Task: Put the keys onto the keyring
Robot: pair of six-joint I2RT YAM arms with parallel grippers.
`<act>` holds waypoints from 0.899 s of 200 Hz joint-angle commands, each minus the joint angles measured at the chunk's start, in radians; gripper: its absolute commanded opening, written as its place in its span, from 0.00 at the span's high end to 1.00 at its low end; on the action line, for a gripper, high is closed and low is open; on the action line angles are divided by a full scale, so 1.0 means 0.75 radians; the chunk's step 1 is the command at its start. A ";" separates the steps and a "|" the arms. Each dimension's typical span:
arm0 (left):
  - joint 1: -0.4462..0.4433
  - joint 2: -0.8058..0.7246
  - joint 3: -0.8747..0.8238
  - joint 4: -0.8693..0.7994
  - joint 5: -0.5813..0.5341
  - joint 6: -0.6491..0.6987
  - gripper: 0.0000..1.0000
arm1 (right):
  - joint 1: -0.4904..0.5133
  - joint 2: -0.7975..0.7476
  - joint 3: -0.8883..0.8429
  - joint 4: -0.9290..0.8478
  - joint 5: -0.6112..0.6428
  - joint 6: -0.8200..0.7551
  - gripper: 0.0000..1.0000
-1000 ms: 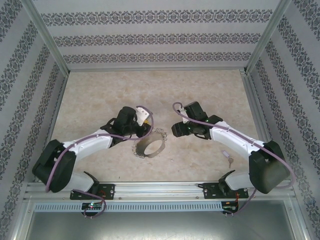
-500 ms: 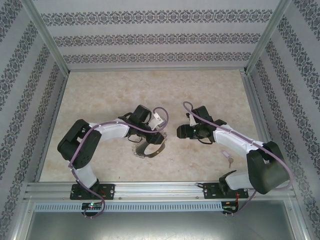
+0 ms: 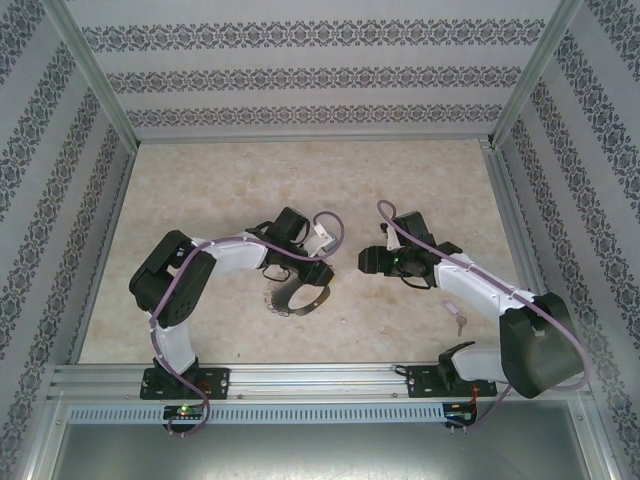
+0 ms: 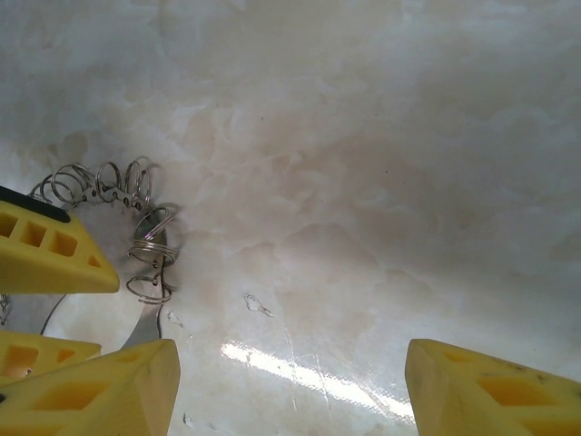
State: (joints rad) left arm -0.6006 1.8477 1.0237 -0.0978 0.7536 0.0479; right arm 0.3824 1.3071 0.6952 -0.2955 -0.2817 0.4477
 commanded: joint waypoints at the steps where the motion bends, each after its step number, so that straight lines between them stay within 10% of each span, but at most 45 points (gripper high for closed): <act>1: -0.005 0.030 0.037 -0.008 -0.013 0.042 0.64 | -0.013 -0.036 -0.021 0.013 -0.018 0.021 0.33; 180: -0.007 0.064 -0.019 0.058 -0.097 0.063 0.67 | -0.023 -0.072 -0.024 0.006 -0.015 0.032 0.33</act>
State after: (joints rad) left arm -0.6006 1.8877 1.0313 -0.0906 0.7101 0.0719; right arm 0.3748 1.2709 0.6846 -0.2947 -0.2821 0.4519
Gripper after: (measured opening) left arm 0.335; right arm 0.669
